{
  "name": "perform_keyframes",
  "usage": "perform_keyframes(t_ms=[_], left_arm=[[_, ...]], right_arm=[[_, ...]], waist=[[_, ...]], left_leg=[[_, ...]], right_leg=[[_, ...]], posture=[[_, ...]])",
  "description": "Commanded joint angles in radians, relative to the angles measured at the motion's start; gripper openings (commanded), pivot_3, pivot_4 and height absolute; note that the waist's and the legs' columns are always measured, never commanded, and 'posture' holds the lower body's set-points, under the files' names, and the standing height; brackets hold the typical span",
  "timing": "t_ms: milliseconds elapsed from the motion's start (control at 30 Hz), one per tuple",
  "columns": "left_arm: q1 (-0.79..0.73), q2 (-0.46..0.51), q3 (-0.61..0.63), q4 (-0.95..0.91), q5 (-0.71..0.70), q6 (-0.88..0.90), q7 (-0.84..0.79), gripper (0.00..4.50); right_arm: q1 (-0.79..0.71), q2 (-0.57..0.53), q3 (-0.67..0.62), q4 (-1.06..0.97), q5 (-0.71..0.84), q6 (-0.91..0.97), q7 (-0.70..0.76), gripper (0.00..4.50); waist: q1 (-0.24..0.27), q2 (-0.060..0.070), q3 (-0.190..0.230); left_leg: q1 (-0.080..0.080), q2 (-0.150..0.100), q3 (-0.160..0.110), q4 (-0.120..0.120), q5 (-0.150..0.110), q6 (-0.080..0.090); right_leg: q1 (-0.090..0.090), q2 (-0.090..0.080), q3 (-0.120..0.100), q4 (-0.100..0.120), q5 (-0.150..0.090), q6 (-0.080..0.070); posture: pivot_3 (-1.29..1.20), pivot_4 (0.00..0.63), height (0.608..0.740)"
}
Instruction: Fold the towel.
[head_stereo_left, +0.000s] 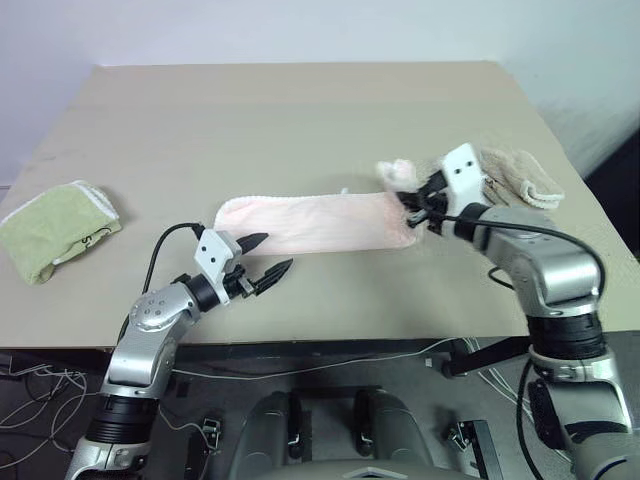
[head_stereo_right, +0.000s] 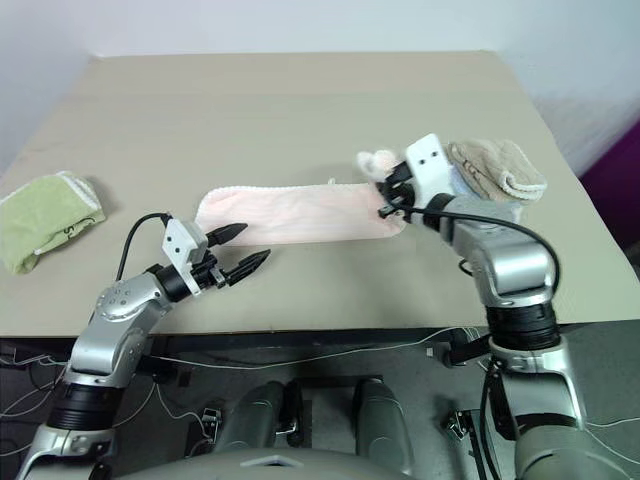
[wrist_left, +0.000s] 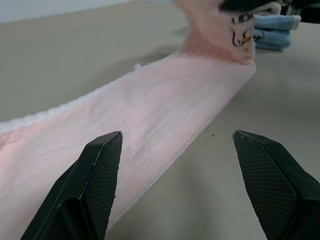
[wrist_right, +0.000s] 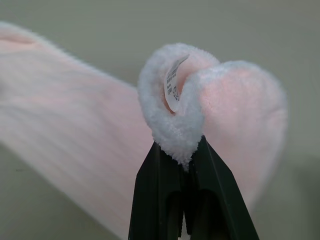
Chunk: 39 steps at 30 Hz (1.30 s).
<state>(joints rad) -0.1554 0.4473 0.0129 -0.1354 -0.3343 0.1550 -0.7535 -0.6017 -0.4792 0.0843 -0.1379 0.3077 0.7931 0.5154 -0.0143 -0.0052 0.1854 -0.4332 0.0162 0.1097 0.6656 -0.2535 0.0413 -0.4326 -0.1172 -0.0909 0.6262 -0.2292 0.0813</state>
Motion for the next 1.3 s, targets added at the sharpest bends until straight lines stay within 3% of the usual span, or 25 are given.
perform_keyframes(t_ms=[33, 200, 500, 633, 967, 1133, 1300], left_arm=[[-0.009, -0.005, -0.003, -0.015, 0.005, -0.026, -0.002, 3.69], [0.010, -0.006, 0.005, -0.033, 0.005, -0.028, 0.009, 3.69], [0.035, -0.004, 0.011, -0.057, 0.005, -0.026, 0.029, 3.69], [0.035, -0.002, 0.010, -0.058, 0.002, -0.024, 0.028, 3.69], [0.061, -0.002, 0.022, -0.089, -0.027, 0.000, 0.028, 3.69], [0.084, -0.013, 0.044, -0.120, -0.066, 0.026, 0.051, 3.69], [0.101, -0.017, 0.033, -0.139, -0.065, 0.052, 0.071, 3.69]], right_arm=[[-0.031, 0.051, 0.064, 0.048, -0.035, -0.057, 0.012, 0.02], [-0.029, 0.115, 0.135, 0.157, -0.088, -0.127, 0.029, 0.02], [-0.016, 0.123, 0.142, 0.188, -0.120, -0.155, 0.062, 0.02], [-0.003, 0.130, 0.107, 0.137, -0.077, -0.129, 0.088, 1.00], [0.075, 0.038, -0.009, -0.121, 0.035, -0.076, 0.155, 4.47], [0.044, 0.009, -0.084, -0.060, 0.029, -0.137, 0.134, 4.47], [-0.020, 0.073, -0.066, 0.169, -0.010, -0.260, 0.118, 2.80]], waist=[[0.001, 0.000, 0.000], [0.002, 0.000, 0.000], [0.001, 0.000, 0.000], [0.001, 0.000, 0.000], [0.003, 0.000, 0.000], [0.003, 0.000, 0.000], [-0.001, 0.000, 0.000]], left_leg=[[0.000, 0.000, 0.000, 0.000, 0.000, 0.000], [0.000, -0.001, 0.000, 0.001, 0.000, 0.000], [0.000, -0.001, 0.000, 0.001, 0.000, 0.000], [0.000, -0.001, 0.000, 0.001, 0.000, 0.000], [-0.001, -0.001, -0.001, 0.001, 0.000, 0.000], [-0.001, 0.000, -0.001, 0.001, 0.000, 0.000], [-0.001, 0.000, -0.001, 0.000, 0.000, 0.000]], right_leg=[[0.000, 0.000, 0.000, 0.000, 0.000, 0.000], [0.000, 0.000, -0.001, 0.000, 0.000, 0.000], [0.000, 0.000, -0.001, 0.001, 0.000, 0.000], [0.000, 0.000, -0.001, 0.001, 0.000, 0.000], [0.000, -0.001, -0.001, 0.000, 0.000, 0.000], [0.000, -0.001, -0.001, 0.000, 0.000, 0.000], [0.000, -0.001, -0.001, 0.000, 0.000, 0.000]], posture=[[0.00, 0.150, 0.740], [0.00, 0.150, 0.740], [0.00, 0.150, 0.740], [0.00, 0.150, 0.740], [0.00, 0.150, 0.740], [0.00, 0.150, 0.740], [0.00, 0.150, 0.740]])
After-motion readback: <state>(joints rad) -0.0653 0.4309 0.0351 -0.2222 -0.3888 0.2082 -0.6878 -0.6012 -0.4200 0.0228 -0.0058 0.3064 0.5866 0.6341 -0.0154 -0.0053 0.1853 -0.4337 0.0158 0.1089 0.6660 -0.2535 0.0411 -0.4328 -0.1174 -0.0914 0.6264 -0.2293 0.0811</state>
